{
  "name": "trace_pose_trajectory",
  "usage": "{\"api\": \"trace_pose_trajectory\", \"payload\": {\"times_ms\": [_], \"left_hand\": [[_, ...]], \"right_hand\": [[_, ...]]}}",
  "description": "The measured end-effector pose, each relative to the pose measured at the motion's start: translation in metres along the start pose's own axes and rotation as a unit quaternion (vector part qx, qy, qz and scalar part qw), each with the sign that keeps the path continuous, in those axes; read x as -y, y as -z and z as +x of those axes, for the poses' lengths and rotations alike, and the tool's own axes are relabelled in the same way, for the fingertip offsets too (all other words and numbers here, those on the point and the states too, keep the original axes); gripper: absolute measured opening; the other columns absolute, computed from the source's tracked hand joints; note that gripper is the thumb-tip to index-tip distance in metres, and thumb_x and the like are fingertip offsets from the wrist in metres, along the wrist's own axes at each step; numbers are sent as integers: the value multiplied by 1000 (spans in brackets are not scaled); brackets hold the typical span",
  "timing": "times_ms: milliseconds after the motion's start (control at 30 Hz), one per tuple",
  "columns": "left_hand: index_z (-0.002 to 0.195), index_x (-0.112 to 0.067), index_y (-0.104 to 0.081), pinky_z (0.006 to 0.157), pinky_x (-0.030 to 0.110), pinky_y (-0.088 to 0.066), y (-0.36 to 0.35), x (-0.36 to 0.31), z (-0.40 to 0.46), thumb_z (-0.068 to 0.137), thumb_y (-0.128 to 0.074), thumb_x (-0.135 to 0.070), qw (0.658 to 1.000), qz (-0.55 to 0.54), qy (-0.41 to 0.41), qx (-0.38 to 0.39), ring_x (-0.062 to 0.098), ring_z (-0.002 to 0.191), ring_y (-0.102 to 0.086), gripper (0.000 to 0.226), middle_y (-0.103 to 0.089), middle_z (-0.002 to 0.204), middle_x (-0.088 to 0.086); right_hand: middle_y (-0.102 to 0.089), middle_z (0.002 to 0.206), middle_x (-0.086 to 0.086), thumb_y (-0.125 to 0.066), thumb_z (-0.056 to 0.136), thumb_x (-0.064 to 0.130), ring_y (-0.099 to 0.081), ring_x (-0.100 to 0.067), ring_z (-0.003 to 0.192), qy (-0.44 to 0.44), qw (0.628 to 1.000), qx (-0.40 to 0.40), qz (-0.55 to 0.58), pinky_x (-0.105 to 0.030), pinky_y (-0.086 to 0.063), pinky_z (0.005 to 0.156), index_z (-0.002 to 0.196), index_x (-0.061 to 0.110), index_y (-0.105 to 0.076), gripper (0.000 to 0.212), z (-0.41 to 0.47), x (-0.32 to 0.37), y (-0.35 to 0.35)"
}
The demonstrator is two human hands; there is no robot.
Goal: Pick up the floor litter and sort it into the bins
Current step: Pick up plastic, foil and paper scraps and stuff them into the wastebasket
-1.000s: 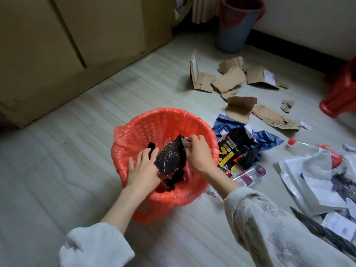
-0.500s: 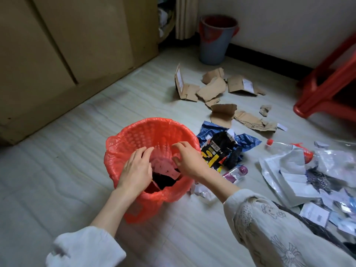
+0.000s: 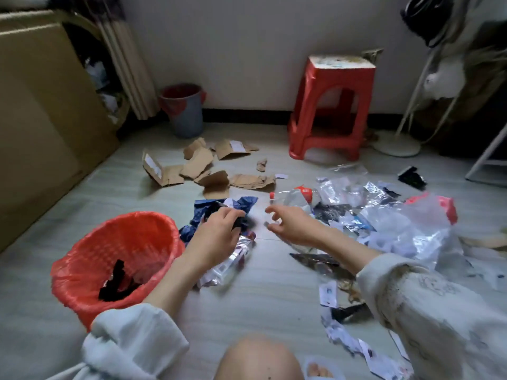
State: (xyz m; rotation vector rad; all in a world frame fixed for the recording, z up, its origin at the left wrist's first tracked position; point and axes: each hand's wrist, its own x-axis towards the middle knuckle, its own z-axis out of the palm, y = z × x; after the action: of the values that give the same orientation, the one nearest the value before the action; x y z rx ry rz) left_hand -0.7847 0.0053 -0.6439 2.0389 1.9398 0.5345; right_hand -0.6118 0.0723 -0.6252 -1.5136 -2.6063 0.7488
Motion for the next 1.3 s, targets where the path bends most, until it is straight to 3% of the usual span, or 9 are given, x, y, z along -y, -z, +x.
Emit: {"api": "trace_pose_trajectory", "payload": {"times_ms": [233,400,733,867,933,1000,1133,1233,1300], "left_hand": [[131,-21,-45,98,33,-43,-43,-95,10,94,-48,-21,990,-4,-106,93,18,110,-52,37,-43,136,2],[132,-20,-45,105,28,-34,-110,-119,15,93,-51,-22,974,-6,-147,170,18,124,-43,40,-43,136,3],[136,-21,-39,105,33,-35,-264,-92,61,88,-59,-34,945,2,-127,301,20,128,-38,54,-37,142,4],[144,-16,-24,110,28,-25,-326,-89,53,86,-61,-39,926,-28,-112,360,23,134,-30,73,-27,148,9],[145,-16,-21,111,27,-22,-346,-83,50,86,-60,-40,924,-31,-96,368,23,137,-26,74,-23,150,10],[145,-17,-22,111,28,-22,-358,-76,53,86,-59,-42,924,-25,-88,371,24,139,-22,74,-18,152,11],[142,-14,-29,110,29,-25,-365,-70,68,86,-61,-34,942,-29,-71,326,28,138,-24,67,-20,151,15],[138,-11,-37,106,33,-31,-366,-69,75,84,-64,-23,959,-55,-69,270,32,134,-32,61,-26,148,16],[136,-13,-39,106,35,-33,-363,-67,78,83,-66,-18,970,-72,-69,222,31,134,-34,60,-29,146,15]], "right_hand": [[-54,134,-9,-53,93,26,-50,-26,121,-135,990,-34,35,-33,-39,99,138,13,-40,48,-102,-100,27],[-49,138,-10,-56,91,25,-48,-26,124,-197,980,7,26,-31,-39,96,140,15,-35,54,-132,-162,-1],[-53,131,-14,-61,84,21,-51,-30,118,-318,943,43,87,-33,-43,93,136,10,-41,56,-77,-289,-106],[-46,135,-10,-53,87,16,-41,-29,127,-300,953,41,-6,-41,-34,107,136,13,-38,52,-77,-325,-157],[-34,146,-9,-54,88,17,-24,-26,141,-280,957,26,-72,-46,-14,117,141,15,-32,58,-76,-338,-173],[-23,154,-10,-58,88,22,-16,-26,145,-273,956,-17,-109,-51,-6,116,146,17,-25,67,-70,-348,-179],[-15,156,-9,-56,90,23,-17,-28,142,-360,929,-48,-69,-50,-22,110,150,18,-11,75,-45,-371,-174],[-45,138,-12,-48,90,9,-36,-30,127,-452,887,-87,-16,-44,-37,97,138,11,-39,49,-32,-384,-166],[-56,125,-12,-44,92,6,-45,-30,117,-465,868,-167,36,-39,-40,91,125,12,-57,37,-32,-388,-164]]}}
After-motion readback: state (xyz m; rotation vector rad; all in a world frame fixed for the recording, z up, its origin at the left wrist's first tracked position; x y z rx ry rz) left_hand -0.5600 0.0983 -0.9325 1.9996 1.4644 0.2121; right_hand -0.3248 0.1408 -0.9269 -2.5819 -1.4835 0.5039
